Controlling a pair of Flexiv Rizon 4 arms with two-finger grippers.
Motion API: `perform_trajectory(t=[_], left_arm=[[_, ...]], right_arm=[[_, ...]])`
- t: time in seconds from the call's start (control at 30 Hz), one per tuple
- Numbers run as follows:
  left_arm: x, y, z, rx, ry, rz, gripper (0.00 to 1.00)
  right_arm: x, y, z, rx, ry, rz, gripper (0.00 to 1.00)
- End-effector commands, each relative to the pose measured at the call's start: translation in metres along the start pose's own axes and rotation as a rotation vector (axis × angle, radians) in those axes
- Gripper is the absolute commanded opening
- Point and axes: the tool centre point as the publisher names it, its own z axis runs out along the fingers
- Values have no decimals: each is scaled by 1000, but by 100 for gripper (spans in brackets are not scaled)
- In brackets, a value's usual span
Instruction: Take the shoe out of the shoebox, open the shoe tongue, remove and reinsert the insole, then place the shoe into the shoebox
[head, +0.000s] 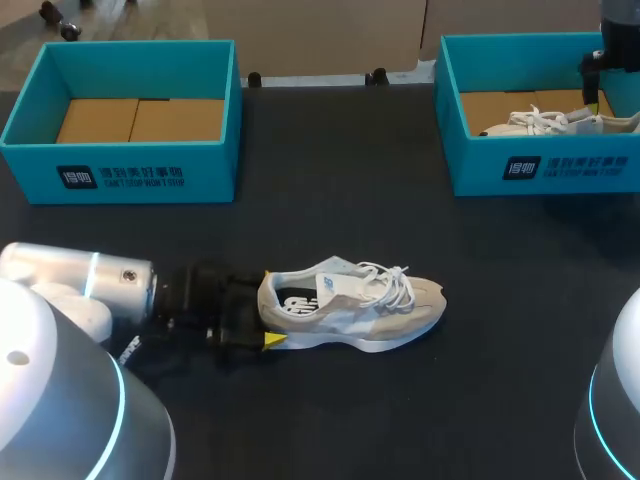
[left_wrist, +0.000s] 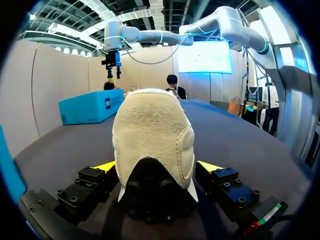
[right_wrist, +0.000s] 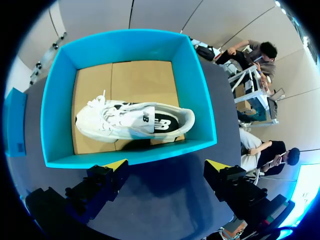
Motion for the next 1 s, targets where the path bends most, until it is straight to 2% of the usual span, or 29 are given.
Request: perform_trajectory(t=[0.03,0.3,0.33,0.4,0.47,0.5,0.6,0.63,1.0], left_arm=[[-1,0,9,-10,-2,2,100],[-4,3,15,-40,13,-3,100],[-4,4,15,-41,14,-4,94],[-5,4,14,-44,16,-6,71],[-5,4,13,-47,18,-5,43],[-5,4,12,-48,19,-5,41],[-6,5,8,-55,19,-9,4],[-7,5,6,-56,19,-11,0],[-15,8,-8,-72,22,-7,0]], right_arm=[[0,-1,0,-2,0,1,100],[0,-1,0,-2,0,1,100],[0,-1,0,-2,0,1,100],[0,-1,0,-2,0,1,100],[0,-1,0,-2,0,1,100],[0,-1,0,-2,0,1,100],[0,-1,0,-2,0,1,100],[0,-1,0,-2,0,1,100],[0,-1,0,-2,0,1,100]])
